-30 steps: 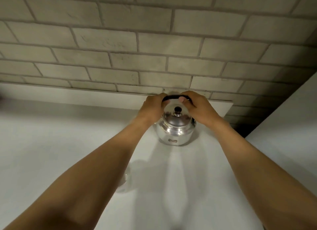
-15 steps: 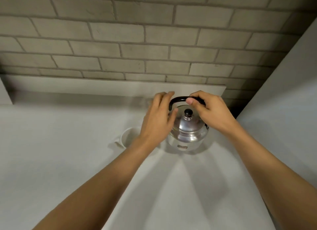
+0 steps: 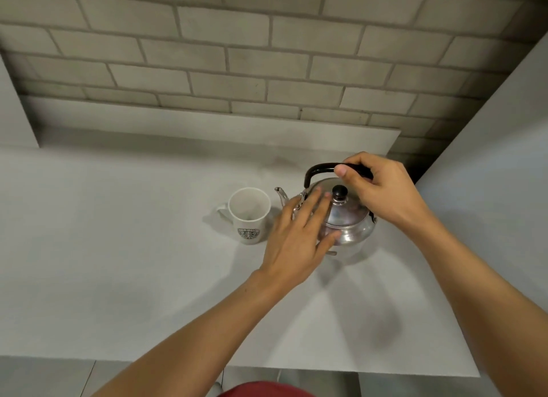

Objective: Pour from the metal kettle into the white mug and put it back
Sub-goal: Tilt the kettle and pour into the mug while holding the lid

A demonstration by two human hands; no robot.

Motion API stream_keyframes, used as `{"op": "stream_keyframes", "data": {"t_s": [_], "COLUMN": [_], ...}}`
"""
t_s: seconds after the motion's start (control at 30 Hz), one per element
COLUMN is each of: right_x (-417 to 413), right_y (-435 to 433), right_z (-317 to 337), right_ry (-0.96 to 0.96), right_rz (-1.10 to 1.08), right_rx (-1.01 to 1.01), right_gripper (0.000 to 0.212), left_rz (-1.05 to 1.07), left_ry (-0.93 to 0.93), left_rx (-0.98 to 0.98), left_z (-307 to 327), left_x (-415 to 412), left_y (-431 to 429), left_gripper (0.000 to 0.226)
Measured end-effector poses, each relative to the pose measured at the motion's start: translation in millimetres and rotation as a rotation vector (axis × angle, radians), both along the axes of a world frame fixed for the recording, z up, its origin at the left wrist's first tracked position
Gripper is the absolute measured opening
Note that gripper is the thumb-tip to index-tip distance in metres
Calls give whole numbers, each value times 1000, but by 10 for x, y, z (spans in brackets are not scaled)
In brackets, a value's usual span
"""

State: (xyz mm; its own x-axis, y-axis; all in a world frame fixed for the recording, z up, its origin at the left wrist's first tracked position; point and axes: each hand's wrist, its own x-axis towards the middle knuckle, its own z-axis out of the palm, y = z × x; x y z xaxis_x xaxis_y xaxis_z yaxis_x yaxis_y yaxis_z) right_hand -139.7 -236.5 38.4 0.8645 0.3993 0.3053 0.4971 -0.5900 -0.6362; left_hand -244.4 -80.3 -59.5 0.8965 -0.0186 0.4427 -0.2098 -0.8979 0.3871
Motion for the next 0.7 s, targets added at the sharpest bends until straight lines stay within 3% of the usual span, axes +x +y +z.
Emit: {"op": "stream_keyframes", "data": {"t_s": [0.1,0.27,0.7], "right_x": [-34,-32,54], "right_y": [20,92,436], "right_z": [26,122,435], "right_ry": [3,7,-52], "right_rz": [3,21,142], "right_rx": [2,2,-193], "right_gripper": [22,18,26], "left_rz": [-24,-80,28], "left_ry": [-15,159,88], "left_rx": [-15,-177,-344], "left_z": [34,33,201], "left_x": [33,50,20], "left_y": [7,25,79], "left_gripper": [68,72,70]}}
